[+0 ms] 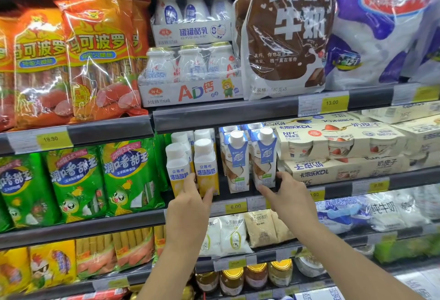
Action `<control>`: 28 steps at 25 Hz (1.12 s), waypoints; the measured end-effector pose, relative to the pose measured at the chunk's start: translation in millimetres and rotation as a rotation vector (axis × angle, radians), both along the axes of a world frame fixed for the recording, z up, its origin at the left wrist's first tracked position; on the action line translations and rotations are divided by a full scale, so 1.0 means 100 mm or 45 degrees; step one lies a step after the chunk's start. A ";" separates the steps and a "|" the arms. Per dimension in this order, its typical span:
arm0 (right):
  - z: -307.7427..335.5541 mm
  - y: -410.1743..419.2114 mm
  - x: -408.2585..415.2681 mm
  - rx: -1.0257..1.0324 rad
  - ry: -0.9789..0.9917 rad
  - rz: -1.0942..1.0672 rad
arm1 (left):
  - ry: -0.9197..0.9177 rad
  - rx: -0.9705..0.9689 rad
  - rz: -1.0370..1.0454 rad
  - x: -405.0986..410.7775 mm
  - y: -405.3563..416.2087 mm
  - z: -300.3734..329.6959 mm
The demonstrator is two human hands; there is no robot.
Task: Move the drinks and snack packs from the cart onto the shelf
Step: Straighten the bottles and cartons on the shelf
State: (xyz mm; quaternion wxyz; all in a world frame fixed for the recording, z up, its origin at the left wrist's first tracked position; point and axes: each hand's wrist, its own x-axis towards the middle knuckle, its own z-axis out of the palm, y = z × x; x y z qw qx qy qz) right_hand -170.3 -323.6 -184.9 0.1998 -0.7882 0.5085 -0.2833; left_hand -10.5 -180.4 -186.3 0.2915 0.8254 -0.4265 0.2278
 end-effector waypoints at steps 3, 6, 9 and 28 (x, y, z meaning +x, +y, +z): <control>0.00 -0.02 0.02 -0.008 0.006 -0.006 | 0.160 0.042 0.054 0.01 -0.03 0.04; 0.00 -0.05 0.03 -0.026 0.022 -0.006 | 0.122 0.140 0.138 -0.06 -0.08 0.11; -0.01 -0.07 0.04 -0.038 0.039 -0.004 | 0.106 0.288 0.255 -0.13 -0.14 0.21; -0.01 -0.15 0.05 0.002 0.074 0.044 | 0.101 -0.128 0.206 0.26 0.27 0.13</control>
